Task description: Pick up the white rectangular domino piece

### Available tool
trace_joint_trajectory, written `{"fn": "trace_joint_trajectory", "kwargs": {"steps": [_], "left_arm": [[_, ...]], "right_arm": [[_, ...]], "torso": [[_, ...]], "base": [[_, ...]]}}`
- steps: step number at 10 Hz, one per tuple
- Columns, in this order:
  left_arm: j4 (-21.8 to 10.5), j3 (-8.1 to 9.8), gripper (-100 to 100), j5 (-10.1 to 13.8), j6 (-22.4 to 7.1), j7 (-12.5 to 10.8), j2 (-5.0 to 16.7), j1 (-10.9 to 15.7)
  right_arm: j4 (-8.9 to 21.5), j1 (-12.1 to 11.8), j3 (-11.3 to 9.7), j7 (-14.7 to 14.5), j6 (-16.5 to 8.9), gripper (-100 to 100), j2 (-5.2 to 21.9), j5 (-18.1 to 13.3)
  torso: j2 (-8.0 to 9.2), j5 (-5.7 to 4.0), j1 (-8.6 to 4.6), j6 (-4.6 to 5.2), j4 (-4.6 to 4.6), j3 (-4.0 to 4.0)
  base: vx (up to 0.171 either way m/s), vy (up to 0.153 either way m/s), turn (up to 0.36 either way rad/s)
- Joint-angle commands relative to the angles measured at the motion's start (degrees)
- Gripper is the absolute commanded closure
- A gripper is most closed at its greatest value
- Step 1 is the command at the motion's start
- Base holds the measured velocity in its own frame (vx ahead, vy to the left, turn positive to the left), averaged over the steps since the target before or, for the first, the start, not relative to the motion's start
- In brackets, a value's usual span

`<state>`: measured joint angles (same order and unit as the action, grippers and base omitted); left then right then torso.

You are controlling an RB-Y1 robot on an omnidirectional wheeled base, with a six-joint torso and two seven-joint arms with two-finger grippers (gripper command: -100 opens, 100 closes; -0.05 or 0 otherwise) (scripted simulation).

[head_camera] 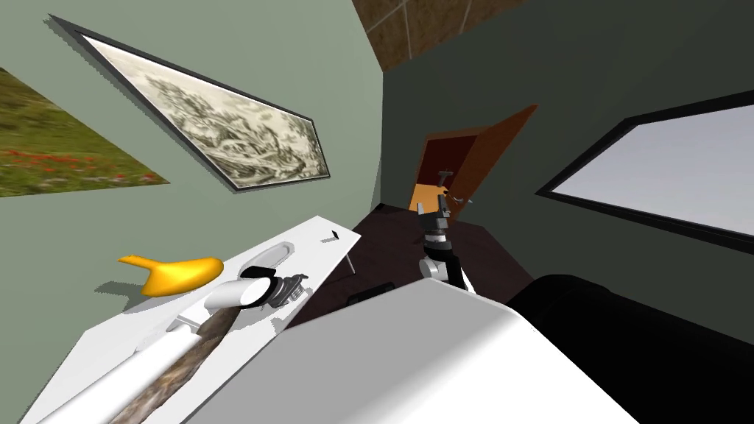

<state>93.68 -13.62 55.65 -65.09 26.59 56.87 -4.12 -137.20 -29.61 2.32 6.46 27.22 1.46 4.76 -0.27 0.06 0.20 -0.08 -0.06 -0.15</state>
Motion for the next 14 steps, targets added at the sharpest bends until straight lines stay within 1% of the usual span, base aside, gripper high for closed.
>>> {"fn": "trace_joint_trajectory", "kwargs": {"steps": [1, 5, 6, 7, 8, 13, 14], "left_arm": [[-2.3, -1.11, -100, 1.8, -2.5, 1.6, 1.2, 1.1], [-6.2, -3.65, -100, 4.4, -7.0, 3.4, 3.6, 3.1], [-5.7, -3.26, -100, 3.9, -6.1, 3.1, 3.1, 2.9], [-5.8, -3.34, 0, 4.0, -6.4, 3.3, 3.2, 3.0], [-7.4, -3.20, -100, 3.8, -5.7, 3.4, 2.5, 3.1], [-13.8, -2.69, -100, 3.2, -3.2, 3.9, 0.1, 3.5], [-12.7, -2.64, -100, 3.4, -3.7, 3.8, 0.6, 3.4]], "right_arm": [[0.0, 0.0, 0.0, 0.0, 0.0, 0, 0.0, 0.0], [0.0, 0.0, 0.0, 0.0, 0.0, 0, 0.0, 0.0], [0.0, 0.0, 0.0, 0.0, 0.0, 0, 0.0, 0.0], [0.0, 0.0, 0.0, 0.0, 0.0, 0, 0.0, 0.0], [0.0, 0.0, 0.0, 0.0, 0.0, 0, 0.0, 0.0], [0.0, 0.0, 0.0, 0.0, 0.0, 0, 0.0, 0.0], [0.0, 0.0, 0.0, 0.0, 0.0, 0, 0.0, 0.0]], "torso": [[0.00, 0.00, 0.00, 0.00, 0.00, 0.00], [0.05, -0.03, -0.14, -0.02, 0.01, 0.03], [0.06, -0.03, -0.14, -0.01, 0.01, 0.03], [0.10, -0.03, -0.19, -0.05, 0.02, 0.05], [0.13, -0.05, -0.25, -0.04, 0.02, 0.07], [0.45, -0.04, -0.22, -0.03, 0.10, 0.26], [0.42, -0.05, -0.23, -0.03, 0.09, 0.24]], "base": [[0.044, 0.052, -0.192], [0.024, 0.036, -0.149], [0.008, 0.019, -0.032], [0.000, 0.000, 0.000], [-0.026, 0.008, -0.152], [-0.075, 0.014, -0.165], [-0.030, 0.005, -0.032]]}}
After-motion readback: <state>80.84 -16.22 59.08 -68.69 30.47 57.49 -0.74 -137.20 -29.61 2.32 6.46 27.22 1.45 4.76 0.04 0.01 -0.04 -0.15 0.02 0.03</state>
